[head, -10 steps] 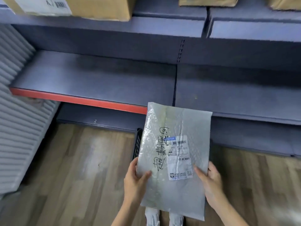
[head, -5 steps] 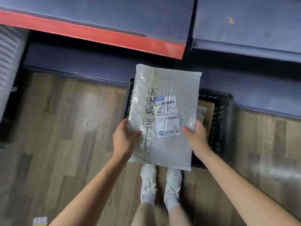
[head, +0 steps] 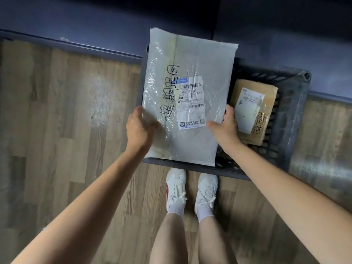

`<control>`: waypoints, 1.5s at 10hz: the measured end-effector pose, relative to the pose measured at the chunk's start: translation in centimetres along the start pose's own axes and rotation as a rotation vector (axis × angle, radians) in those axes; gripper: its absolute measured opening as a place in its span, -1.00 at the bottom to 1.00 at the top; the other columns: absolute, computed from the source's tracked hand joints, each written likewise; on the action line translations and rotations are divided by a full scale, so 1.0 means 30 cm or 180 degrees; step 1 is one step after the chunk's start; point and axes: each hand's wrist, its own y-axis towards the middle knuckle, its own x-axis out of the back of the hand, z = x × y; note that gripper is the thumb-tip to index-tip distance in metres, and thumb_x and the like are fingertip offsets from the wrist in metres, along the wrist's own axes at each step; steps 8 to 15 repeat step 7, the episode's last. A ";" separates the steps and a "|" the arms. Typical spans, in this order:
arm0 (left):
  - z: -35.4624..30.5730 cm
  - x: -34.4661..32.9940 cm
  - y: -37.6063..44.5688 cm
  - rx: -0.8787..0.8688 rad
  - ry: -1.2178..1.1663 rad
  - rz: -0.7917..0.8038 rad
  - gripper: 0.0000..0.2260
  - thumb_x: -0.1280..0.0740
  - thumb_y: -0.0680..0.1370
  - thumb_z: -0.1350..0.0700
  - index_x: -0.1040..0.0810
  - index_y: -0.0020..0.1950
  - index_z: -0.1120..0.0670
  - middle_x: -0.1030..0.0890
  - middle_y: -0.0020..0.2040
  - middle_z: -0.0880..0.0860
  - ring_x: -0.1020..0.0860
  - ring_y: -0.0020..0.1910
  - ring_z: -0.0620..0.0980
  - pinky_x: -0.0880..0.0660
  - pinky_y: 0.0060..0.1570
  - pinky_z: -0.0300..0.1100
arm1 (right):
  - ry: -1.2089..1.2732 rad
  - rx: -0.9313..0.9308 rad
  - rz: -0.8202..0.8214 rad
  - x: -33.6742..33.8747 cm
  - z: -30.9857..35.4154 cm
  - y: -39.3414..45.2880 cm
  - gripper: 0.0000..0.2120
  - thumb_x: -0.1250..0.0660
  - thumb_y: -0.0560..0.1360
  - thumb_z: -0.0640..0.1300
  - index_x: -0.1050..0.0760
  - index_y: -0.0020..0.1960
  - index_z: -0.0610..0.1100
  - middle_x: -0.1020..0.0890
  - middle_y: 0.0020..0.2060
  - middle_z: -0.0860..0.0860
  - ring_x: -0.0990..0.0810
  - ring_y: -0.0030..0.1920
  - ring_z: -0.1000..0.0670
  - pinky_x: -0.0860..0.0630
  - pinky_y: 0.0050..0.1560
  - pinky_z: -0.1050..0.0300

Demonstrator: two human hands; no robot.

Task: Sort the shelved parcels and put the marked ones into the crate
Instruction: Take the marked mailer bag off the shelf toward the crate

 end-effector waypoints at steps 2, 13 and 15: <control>0.015 -0.020 0.032 0.0063 0.0210 0.0120 -0.55 -0.40 0.45 0.18 -0.37 0.30 0.19 -0.51 0.16 0.18 -0.47 0.12 0.18 -0.40 0.06 -0.06 | -0.0126 -0.0063 0.0102 0.000 -0.017 0.025 -0.43 -0.34 0.44 -0.31 -0.18 0.36 -0.15 -0.49 0.24 -0.13 -0.49 0.21 -0.09 -0.44 0.25 -0.14; 0.019 0.032 0.016 -0.0327 0.0532 0.0342 -0.60 -0.41 0.45 0.17 -0.40 0.23 0.25 -0.46 0.21 0.23 -0.41 0.11 0.13 -0.32 0.04 -0.13 | 0.0102 -0.0197 -0.0068 -0.007 -0.017 -0.037 -0.46 -0.35 0.47 -0.25 -0.23 0.38 -0.16 -0.50 0.12 -0.05 -0.50 0.05 0.01 -0.48 -0.08 0.24; 0.019 0.032 0.016 -0.0327 0.0532 0.0342 -0.60 -0.41 0.45 0.17 -0.40 0.23 0.25 -0.46 0.21 0.23 -0.41 0.11 0.13 -0.32 0.04 -0.13 | 0.0102 -0.0197 -0.0068 -0.007 -0.017 -0.037 -0.46 -0.35 0.47 -0.25 -0.23 0.38 -0.16 -0.50 0.12 -0.05 -0.50 0.05 0.01 -0.48 -0.08 0.24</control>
